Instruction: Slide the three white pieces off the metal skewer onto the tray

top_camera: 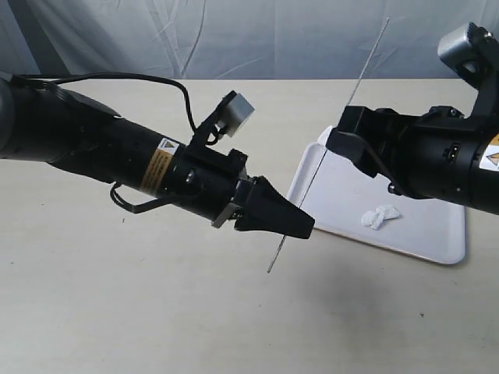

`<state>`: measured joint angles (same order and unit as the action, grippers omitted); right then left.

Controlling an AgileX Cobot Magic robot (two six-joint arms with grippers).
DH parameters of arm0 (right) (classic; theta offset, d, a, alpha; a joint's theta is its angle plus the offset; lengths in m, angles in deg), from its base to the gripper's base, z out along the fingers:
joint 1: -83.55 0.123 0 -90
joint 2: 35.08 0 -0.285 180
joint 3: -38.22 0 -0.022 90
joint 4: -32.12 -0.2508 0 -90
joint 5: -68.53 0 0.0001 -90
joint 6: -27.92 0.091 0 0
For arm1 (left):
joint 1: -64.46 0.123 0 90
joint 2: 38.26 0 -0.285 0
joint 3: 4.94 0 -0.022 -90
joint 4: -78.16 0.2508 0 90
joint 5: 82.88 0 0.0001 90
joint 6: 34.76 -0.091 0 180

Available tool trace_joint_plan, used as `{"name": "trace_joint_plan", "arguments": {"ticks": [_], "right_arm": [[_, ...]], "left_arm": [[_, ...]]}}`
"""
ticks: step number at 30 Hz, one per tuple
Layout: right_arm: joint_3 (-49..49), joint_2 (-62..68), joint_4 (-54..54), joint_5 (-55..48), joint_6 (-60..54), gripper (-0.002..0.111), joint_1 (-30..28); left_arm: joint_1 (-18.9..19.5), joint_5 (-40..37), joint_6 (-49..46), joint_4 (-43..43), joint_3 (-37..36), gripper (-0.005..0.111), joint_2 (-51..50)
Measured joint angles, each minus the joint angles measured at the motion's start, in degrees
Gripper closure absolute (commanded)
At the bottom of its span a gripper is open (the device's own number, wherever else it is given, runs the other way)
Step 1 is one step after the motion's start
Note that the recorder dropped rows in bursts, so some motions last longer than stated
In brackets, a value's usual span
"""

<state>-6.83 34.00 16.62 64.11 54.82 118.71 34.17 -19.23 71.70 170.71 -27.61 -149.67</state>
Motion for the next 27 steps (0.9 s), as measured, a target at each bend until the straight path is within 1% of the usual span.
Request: {"name": "trace_joint_plan", "arguments": {"ticks": [4, 6, 9, 12, 14, 27], "right_arm": [[0.0, 0.0, -0.5, 0.7, 0.0, 0.066, 0.0], [0.0, 0.0, -1.0, 0.9, 0.0, 0.070, 0.0], [0.0, 0.0, -1.5, 1.2, 0.0, 0.076, 0.0], [0.0, 0.0, -1.5, 1.2, 0.0, 0.076, 0.0], [0.0, 0.0, -1.5, 1.2, 0.0, 0.076, 0.0], [0.0, 0.0, -2.5, -0.1, 0.0, 0.076, 0.0]], "left_arm": [[0.0, 0.8, 0.3, 0.0, 0.0, 0.107, 0.0], [0.0, 1.2, 0.8, 0.0, 0.0, 0.107, 0.0], [-1.3, 1.2, 1.3, 0.0, 0.0, 0.107, 0.0], [-3.0, 0.1, 1.3, 0.0, 0.0, 0.107, 0.0], [-3.5, -0.5, 1.3, 0.0, 0.0, 0.107, 0.0], [-3.7, -3.3, 0.8, -0.5, 0.0, 0.107, 0.0]]}}
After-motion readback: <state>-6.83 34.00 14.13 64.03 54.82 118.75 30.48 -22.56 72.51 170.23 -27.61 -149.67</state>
